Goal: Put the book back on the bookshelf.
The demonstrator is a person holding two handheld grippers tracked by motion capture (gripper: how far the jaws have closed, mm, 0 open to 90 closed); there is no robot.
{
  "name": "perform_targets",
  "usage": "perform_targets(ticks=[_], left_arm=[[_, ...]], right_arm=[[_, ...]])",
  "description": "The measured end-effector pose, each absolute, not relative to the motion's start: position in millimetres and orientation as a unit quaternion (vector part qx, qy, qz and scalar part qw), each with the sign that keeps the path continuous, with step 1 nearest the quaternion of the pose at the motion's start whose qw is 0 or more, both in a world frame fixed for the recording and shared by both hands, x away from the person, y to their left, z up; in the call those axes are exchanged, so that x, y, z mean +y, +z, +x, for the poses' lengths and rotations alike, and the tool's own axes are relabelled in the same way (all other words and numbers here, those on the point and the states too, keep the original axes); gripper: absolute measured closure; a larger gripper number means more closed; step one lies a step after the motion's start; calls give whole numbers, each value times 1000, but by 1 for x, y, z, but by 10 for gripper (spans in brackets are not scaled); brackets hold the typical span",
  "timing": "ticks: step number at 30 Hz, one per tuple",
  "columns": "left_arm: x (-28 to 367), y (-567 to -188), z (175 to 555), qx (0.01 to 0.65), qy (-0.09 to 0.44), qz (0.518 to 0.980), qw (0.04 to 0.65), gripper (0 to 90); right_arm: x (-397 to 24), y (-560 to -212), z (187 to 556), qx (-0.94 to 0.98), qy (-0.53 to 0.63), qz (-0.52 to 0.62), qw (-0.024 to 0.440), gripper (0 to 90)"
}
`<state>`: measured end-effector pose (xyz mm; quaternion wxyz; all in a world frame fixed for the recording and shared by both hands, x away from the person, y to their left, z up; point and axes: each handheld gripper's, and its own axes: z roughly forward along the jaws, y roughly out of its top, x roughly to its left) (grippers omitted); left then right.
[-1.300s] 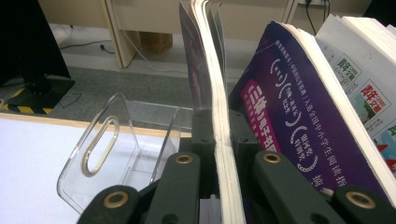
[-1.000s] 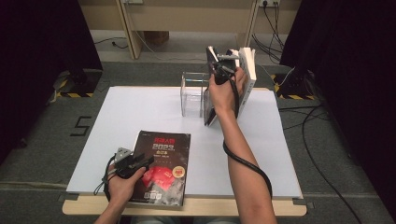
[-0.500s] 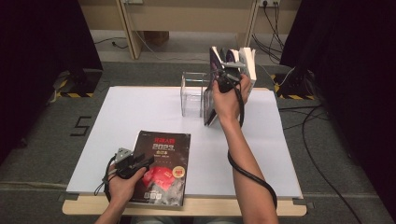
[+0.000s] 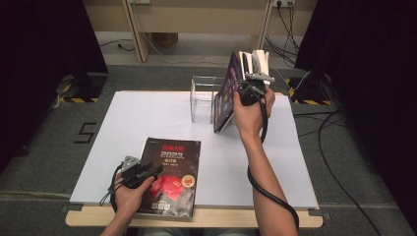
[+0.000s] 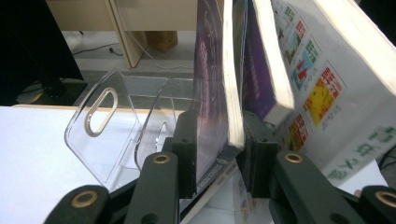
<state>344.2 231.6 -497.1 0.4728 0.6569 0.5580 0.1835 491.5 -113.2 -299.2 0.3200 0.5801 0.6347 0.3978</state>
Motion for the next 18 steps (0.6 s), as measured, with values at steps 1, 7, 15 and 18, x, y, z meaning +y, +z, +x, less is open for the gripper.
perform_targets(ticks=[1,7,15,18], left_arm=[[232,-497,344,558,183,657,473,504],[231,-497,344,558,183,657,473,504],[231,-497,344,558,183,657,473,504],[231,-497,344,558,182,657,473,504]], right_arm=[[-114,-299,489,634,401,580,318,715],[-122,-304,482,629,409,585,309,740],[-133,-309,474,620,420,596,291,767],[-137,-312,472,618,425,600,280,769]])
